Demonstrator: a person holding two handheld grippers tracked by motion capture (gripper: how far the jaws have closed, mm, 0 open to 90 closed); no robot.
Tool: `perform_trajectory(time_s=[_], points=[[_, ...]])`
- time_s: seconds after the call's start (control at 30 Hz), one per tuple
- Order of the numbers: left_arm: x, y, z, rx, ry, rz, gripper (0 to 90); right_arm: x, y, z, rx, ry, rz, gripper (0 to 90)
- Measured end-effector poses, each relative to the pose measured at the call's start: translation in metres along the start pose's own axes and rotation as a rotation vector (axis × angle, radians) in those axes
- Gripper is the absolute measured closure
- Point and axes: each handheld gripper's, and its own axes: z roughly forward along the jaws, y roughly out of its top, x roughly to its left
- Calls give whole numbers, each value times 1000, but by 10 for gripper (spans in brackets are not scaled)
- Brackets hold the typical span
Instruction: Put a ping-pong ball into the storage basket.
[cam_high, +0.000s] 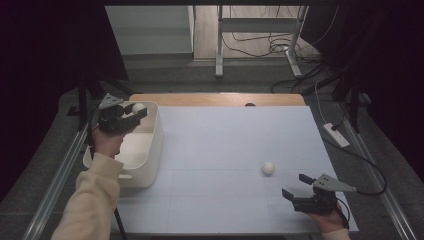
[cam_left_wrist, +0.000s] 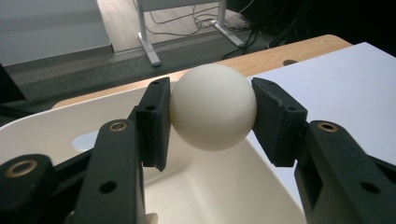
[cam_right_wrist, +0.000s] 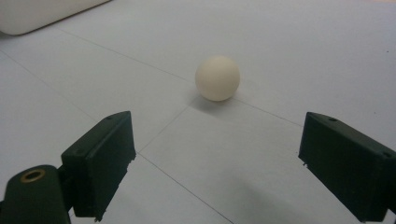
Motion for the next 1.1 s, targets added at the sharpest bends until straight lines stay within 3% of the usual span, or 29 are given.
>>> perform_trajectory(time_s=[0.37, 0.8, 1.1], points=[[22, -8, -3, 32, 51, -28, 505, 0, 0, 1, 1, 1, -3, 105], [30, -8, 3, 75, 80, -35, 504, 0, 0, 1, 2, 2, -2, 105], [33, -10, 10, 118, 74, -43, 504, -1, 0, 1, 2, 2, -1, 105]])
